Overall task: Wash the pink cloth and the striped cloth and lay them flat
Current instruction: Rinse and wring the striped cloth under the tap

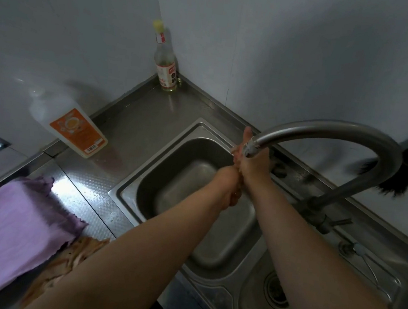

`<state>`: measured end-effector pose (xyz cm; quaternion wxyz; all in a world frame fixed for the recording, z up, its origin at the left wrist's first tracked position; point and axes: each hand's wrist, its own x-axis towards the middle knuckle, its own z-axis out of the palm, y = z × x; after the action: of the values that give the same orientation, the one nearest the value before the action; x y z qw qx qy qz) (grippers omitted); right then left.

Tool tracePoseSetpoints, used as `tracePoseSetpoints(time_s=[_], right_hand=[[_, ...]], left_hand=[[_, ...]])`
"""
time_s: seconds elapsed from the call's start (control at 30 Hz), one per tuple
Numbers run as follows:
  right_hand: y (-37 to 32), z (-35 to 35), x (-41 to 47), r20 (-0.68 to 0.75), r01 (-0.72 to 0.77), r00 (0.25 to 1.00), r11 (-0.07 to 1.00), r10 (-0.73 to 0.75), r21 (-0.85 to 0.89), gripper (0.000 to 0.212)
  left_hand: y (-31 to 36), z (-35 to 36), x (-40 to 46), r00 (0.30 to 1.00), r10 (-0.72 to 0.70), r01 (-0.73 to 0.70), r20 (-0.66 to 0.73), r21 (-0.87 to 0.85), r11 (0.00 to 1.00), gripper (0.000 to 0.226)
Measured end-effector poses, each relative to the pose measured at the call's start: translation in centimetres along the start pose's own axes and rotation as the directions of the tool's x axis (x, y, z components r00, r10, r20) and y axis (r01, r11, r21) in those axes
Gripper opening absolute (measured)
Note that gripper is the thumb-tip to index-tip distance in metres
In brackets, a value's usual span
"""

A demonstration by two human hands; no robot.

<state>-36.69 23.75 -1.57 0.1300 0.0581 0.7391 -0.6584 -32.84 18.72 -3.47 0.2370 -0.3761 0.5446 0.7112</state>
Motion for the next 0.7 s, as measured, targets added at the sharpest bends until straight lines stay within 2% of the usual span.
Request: tracePoseSetpoints(time_s=[0.07, 0.13, 0.2, 0.3, 0.37, 0.43, 0.47, 0.5, 0.57, 0.6, 0.63, 0.7], right_hand=[[0.0, -0.6, 0.9, 0.088, -0.083, 0.992, 0.995, 0.087, -0.051, 0.043], [0.6, -2.3, 2.0, 0.105, 0.025, 0.994, 0.947, 0.009, -0.320, 0.029], [1.4, -4.5, 1.9, 0.208, 0.154, 0.978, 0.797, -0.037, -0.584, 0.029], [2.7, -5.8, 0.2, 0.454, 0.242, 0.883, 0.712, 0.120, -0.659, 0.026], [3.5, -5.4, -0.5, 0.507, 0.207, 0.830, 0.717, 0.230, -0.665, 0.022], [3.8, -5.1, -1.1, 0.496, 0.137, 0.814, 0.730, 0.302, -0.669, 0.024], [3.9, -5.1, -1.0, 0.471, 0.073, 0.822, 0.761, 0.320, -0.644, 0.026], [3.8, -5.2, -0.8, 0.443, -0.006, 0.835, 0.812, 0.326, -0.584, 0.032], [3.6, -5.9, -0.3, 0.347, -0.160, 0.897, 0.933, 0.274, -0.321, 0.054], [3.7, -6.1, 0.0, 0.304, -0.183, 0.924, 0.967, 0.231, -0.180, 0.061], [3.4, -5.8, -0.2, 0.270, -0.165, 0.946, 0.983, 0.181, -0.078, 0.065], [2.5, -4.0, -2.1, 0.285, -0.048, 0.958, 0.998, 0.033, 0.048, 0.048]], left_hand=[[0.1, -0.7, -0.1, 0.999, -0.030, 0.031, 0.035, -0.018, 0.999, 0.043], [0.6, -2.8, 0.2, 0.999, -0.043, 0.043, 0.001, -0.095, 0.995, 0.044], [1.6, -5.4, 0.6, 0.999, -0.013, 0.008, -0.035, -0.150, 0.989, 0.041], [3.6, -7.8, 0.6, 0.994, 0.110, -0.107, 0.020, -0.129, 0.986, 0.026], [4.4, -8.0, 0.6, 0.975, 0.206, -0.199, 0.088, -0.085, 0.976, 0.018], [4.8, -7.5, 0.6, 0.950, 0.273, -0.283, 0.150, 0.055, 0.957, 0.022], [5.1, -7.2, 0.4, 0.935, 0.303, -0.336, 0.181, 0.189, 0.923, 0.025], [5.3, -6.8, 0.4, 0.924, 0.329, -0.379, 0.193, 0.370, 0.848, 0.028], [5.3, -6.4, 0.6, 0.890, 0.441, -0.393, 0.117, 0.689, 0.609, 0.026], [5.0, -6.1, 0.8, 0.878, 0.475, -0.362, 0.059, 0.732, 0.577, 0.022], [4.5, -5.6, 1.0, 0.884, 0.467, -0.337, 0.005, 0.700, 0.630, 0.018], [3.2, -4.4, 1.1, 0.955, 0.291, -0.242, -0.053, 0.430, 0.870, 0.019]])
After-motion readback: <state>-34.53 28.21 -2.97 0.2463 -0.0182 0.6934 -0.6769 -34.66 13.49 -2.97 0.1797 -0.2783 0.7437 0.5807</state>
